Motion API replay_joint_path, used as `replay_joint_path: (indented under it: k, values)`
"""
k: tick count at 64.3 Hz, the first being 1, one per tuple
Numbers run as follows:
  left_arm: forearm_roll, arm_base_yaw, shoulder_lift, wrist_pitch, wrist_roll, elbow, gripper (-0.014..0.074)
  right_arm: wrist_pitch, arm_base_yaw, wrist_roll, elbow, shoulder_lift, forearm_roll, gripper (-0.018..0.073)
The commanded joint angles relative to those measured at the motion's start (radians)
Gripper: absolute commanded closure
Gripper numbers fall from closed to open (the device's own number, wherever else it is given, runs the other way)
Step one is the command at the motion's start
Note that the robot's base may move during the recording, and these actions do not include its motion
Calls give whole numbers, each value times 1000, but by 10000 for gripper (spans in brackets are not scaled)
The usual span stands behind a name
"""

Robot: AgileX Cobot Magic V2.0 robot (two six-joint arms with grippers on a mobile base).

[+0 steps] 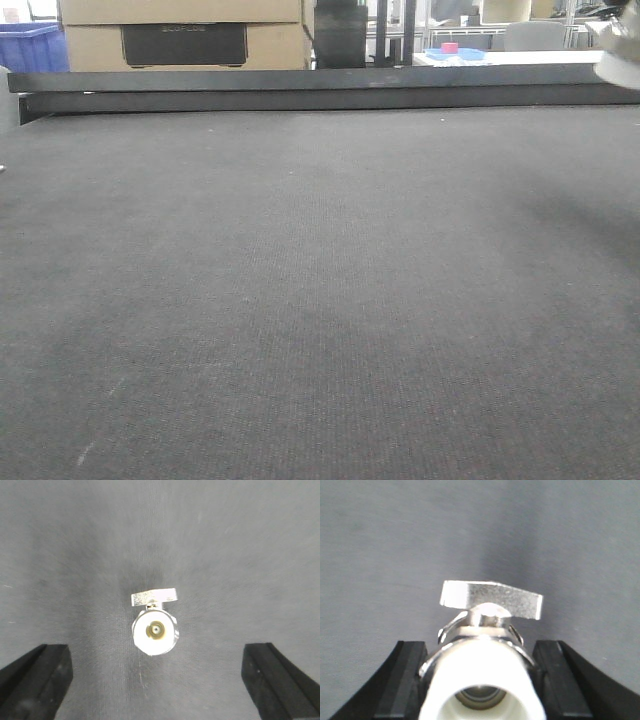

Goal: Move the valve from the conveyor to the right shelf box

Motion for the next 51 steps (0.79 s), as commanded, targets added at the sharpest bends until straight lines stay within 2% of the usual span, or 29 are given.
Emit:
replay_joint_path:
  k: [1, 20, 43, 51]
  values:
    - [-5, 2, 53, -5, 10, -13, 6, -30, 11, -6, -9, -32, 2, 712]
    - [-5, 2, 186, -13, 10, -13, 6, -23, 13, -6, -9, -34, 3, 712]
    - [-5, 2, 193, 1, 10, -11, 6, -29, 13, -6, -9, -34, 3, 712]
    - [-2, 2, 193, -9, 10, -11, 56, -29, 13, -6, -9, -34, 3, 712]
